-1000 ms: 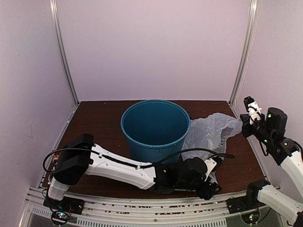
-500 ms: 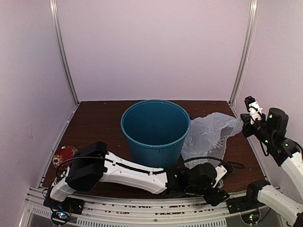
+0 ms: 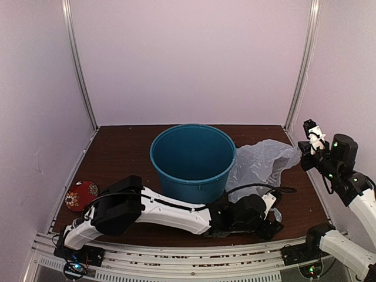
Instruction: Put the trash bags into the trash bin
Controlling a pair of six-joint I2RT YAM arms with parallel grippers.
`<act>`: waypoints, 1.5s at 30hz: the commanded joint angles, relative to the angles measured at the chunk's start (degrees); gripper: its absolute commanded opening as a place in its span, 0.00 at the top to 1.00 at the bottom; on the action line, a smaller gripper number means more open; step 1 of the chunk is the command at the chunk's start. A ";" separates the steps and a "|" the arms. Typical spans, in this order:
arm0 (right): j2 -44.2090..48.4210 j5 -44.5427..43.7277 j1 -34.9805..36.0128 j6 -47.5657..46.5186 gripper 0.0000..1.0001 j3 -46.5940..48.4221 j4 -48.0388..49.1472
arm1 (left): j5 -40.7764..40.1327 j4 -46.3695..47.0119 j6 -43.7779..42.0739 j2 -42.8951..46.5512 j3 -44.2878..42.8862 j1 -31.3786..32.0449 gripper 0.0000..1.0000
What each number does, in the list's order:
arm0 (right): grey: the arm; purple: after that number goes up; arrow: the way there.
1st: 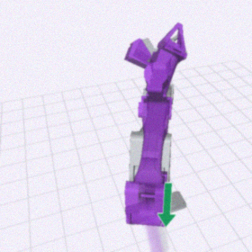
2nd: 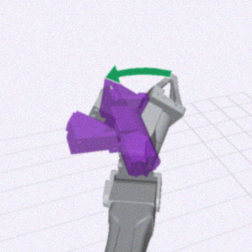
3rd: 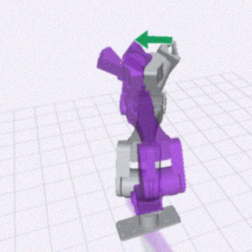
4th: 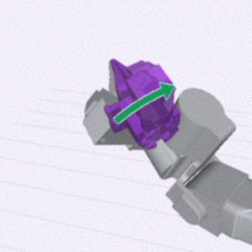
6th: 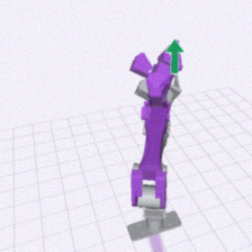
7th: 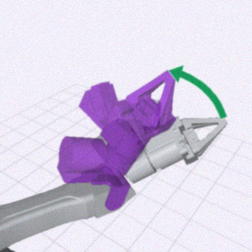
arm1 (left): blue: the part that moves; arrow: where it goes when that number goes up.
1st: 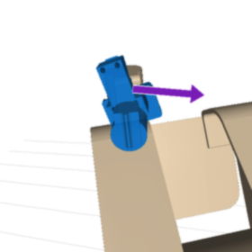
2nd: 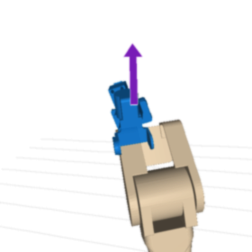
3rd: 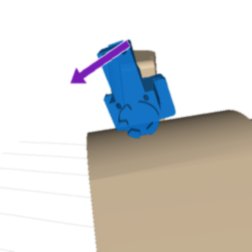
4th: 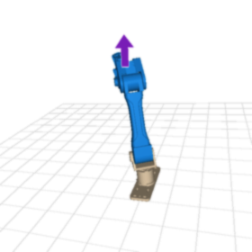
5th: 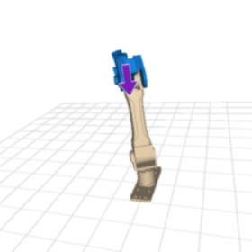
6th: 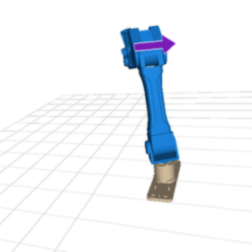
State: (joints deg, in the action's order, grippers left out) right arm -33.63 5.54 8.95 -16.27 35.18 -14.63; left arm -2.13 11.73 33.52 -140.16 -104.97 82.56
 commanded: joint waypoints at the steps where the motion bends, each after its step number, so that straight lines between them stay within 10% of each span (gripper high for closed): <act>1: 0.38 0.19 -0.25 0.00 1.00 -0.62 1.01 | 1.15 6.75 -0.67 -4.28 -5.34 -0.12 0.36; 8: -0.20 0.19 -0.24 0.06 1.00 -0.60 1.12 | -0.77 5.12 1.87 -7.56 -10.68 -0.19 0.37; 20: -2.50 -5.39 -0.25 1.37 1.00 1.88 1.32 | 5.72 8.96 -5.10 -1.05 -6.55 -0.56 1.00; 35: -16.27 2.46 -0.23 3.36 1.00 45.78 -8.38 | -4.72 -10.95 -30.76 22.73 -17.28 -0.54 1.00; 45: -26.70 24.89 -0.21 13.00 1.00 66.43 -8.28 | -22.10 -13.03 -46.49 35.44 -19.39 -0.91 1.00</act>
State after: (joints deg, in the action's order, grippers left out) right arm -57.19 17.43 8.95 -9.43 96.99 -22.50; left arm -15.73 -0.58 -4.93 -109.45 -126.74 82.04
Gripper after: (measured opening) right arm 0.018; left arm 0.006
